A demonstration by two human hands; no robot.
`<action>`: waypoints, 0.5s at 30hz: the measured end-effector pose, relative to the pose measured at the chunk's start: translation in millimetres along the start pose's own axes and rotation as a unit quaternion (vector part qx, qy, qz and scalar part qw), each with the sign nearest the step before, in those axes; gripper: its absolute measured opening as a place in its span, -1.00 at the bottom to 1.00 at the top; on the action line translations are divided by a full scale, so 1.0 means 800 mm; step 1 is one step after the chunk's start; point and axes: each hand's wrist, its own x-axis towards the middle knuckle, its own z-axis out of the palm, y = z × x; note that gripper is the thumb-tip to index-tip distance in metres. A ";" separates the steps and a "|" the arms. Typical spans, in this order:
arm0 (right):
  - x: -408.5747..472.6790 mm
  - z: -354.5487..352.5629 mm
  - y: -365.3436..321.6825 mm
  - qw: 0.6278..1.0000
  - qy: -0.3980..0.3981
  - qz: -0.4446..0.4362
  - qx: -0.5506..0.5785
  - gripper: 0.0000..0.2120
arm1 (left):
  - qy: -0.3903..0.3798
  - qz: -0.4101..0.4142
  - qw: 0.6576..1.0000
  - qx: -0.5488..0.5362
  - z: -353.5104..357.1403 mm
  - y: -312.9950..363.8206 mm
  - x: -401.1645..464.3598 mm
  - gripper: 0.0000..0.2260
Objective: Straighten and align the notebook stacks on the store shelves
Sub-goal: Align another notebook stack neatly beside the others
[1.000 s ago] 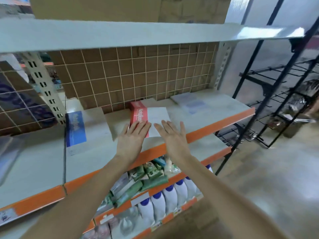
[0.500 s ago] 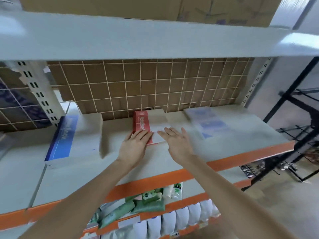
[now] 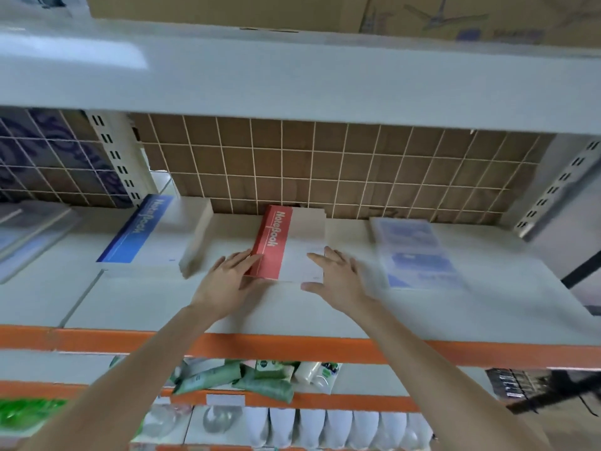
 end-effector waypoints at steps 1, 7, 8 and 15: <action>0.000 0.000 0.003 1.000 0.007 0.007 0.013 -0.33 | -0.002 -0.001 1.000 -0.004 0.002 0.001 -0.001 -0.53; 0.006 0.000 0.012 0.998 0.034 0.017 0.047 -0.36 | 0.014 0.001 1.000 0.002 0.007 -0.005 0.005 -0.56; 0.008 0.000 0.012 0.998 0.037 0.018 0.043 -0.37 | 0.018 0.000 1.000 -0.011 0.007 -0.004 0.005 -0.56; 0.012 -0.001 0.015 0.997 0.051 0.030 0.046 -0.44 | 0.007 -0.011 0.999 -0.035 0.004 -0.001 0.012 -0.51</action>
